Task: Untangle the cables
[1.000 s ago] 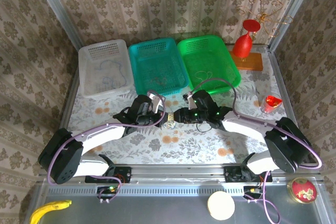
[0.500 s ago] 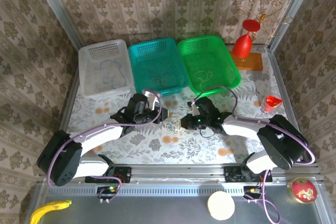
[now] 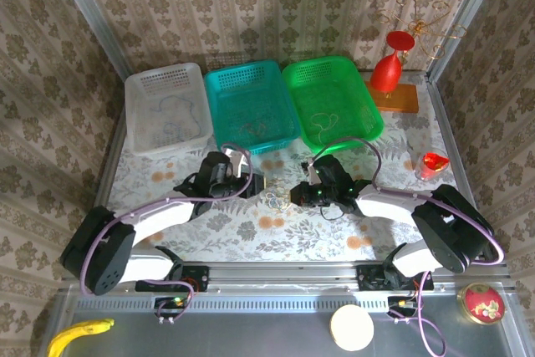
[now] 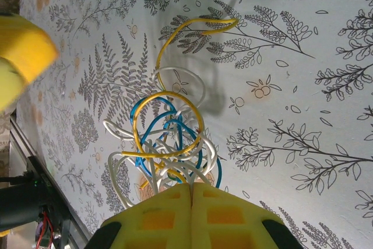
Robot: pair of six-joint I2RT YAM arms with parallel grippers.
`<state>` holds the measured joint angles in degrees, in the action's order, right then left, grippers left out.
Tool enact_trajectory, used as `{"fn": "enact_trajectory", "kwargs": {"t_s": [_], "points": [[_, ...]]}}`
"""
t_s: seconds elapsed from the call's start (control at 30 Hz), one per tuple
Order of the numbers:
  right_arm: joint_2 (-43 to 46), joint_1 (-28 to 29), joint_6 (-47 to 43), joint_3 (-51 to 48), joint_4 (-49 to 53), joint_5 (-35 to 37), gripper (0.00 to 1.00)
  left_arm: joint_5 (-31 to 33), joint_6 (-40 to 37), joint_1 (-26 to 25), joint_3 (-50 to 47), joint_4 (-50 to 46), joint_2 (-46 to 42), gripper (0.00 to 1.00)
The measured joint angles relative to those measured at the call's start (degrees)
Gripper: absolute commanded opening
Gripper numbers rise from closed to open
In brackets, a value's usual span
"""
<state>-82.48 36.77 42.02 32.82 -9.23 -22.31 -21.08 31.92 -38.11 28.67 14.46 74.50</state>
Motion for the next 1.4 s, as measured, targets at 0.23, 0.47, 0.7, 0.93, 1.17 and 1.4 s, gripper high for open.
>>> {"fn": "enact_trajectory", "kwargs": {"t_s": [0.23, 0.47, 0.7, 0.93, 1.17, 1.4], "points": [[0.0, 0.0, 0.0, 0.0, 0.0, 0.0, 0.00, -1.3, 0.0, -2.9, -0.2, 2.1, 5.3, 0.41], [0.0, 0.0, 0.0, 0.0, 0.0, 0.0, 0.00, -1.7, 0.0, -3.5, -0.2, 4.1, 7.6, 0.40], [0.0, 0.0, 0.0, 0.0, 0.0, 0.0, 0.00, -1.7, 0.0, -3.6, -0.2, 5.4, 9.0, 0.18], [0.0, 0.0, 0.0, 0.0, 0.0, 0.0, 0.00, -1.8, -0.1, -3.6, -0.2, 5.3, 8.5, 0.00], [0.0, 0.0, 0.0, 0.0, 0.0, 0.0, 0.00, -1.6, -0.3, -3.6, 0.1, 3.9, 2.5, 0.08], [0.2, 0.0, 0.0, 0.0, 0.0, 0.0, 0.00, -1.0, -1.1, -3.6, 0.3, 2.7, 2.3, 0.30]]}}
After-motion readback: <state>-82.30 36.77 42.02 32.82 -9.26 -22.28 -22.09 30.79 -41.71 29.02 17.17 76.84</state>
